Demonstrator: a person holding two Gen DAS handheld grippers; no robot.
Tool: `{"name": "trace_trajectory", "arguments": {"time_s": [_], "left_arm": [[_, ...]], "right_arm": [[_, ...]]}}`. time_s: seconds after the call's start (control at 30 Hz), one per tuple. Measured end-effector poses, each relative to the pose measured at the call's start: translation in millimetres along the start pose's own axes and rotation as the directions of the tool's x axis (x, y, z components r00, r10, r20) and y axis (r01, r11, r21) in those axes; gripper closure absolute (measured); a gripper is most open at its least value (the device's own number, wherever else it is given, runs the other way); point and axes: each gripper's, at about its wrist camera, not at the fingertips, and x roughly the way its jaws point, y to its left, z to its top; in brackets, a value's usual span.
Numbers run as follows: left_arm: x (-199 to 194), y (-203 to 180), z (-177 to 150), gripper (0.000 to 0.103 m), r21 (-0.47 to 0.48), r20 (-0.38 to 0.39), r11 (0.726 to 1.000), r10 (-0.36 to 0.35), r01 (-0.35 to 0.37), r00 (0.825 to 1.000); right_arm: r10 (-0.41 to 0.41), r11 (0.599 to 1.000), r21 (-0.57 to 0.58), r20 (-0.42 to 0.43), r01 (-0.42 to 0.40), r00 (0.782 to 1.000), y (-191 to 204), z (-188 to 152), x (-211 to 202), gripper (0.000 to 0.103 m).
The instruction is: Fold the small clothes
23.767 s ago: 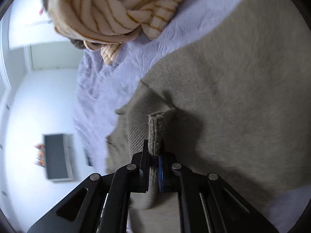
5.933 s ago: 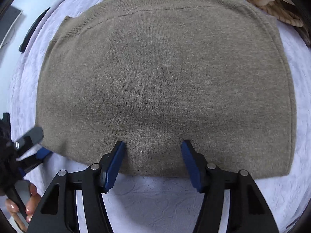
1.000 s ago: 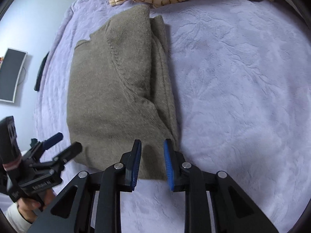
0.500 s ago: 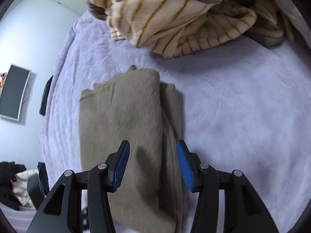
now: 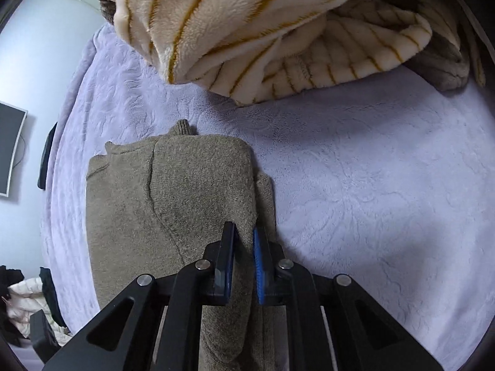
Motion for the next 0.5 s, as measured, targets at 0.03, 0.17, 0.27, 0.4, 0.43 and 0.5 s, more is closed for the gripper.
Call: {"name": "trace_trajectory", "arguments": {"time_s": [0.03, 0.17, 0.27, 0.4, 0.43, 0.5], "left_arm": [[1, 0, -1, 0.006, -0.001, -0.004, 1.0, -0.001, 0.001, 1.0], [2, 2, -2, 0.006, 0.003, -0.014, 1.0, 0.0, 0.0, 1.0], [2, 1, -2, 0.006, 0.015, -0.014, 1.0, 0.007, -0.007, 1.0], [3, -2, -4, 0.006, 0.027, -0.014, 1.0, 0.008, -0.008, 1.0], [4, -3, -5, 0.006, 0.026, -0.015, 1.0, 0.006, -0.006, 1.0], [6, -5, -7, 0.006, 0.025, -0.019, 1.0, 0.002, -0.001, 1.0]], "right_arm": [[-0.009, 1.0, -0.01, 0.006, 0.009, 1.0, 1, -2, -3, 0.088], [0.014, 1.0, 0.011, -0.005, -0.014, 1.0, -3, -9, -17, 0.081], [0.028, 0.999, 0.038, -0.015, -0.027, 0.999, -9, -16, -25, 0.08], [0.042, 0.999, 0.036, -0.033, -0.04, 0.999, -13, -36, -35, 0.075], [0.042, 0.998, 0.037, -0.042, -0.041, 0.998, -13, -44, -37, 0.07], [0.053, 0.998, 0.049, -0.052, -0.05, 0.997, -18, -56, -39, 0.067]]}}
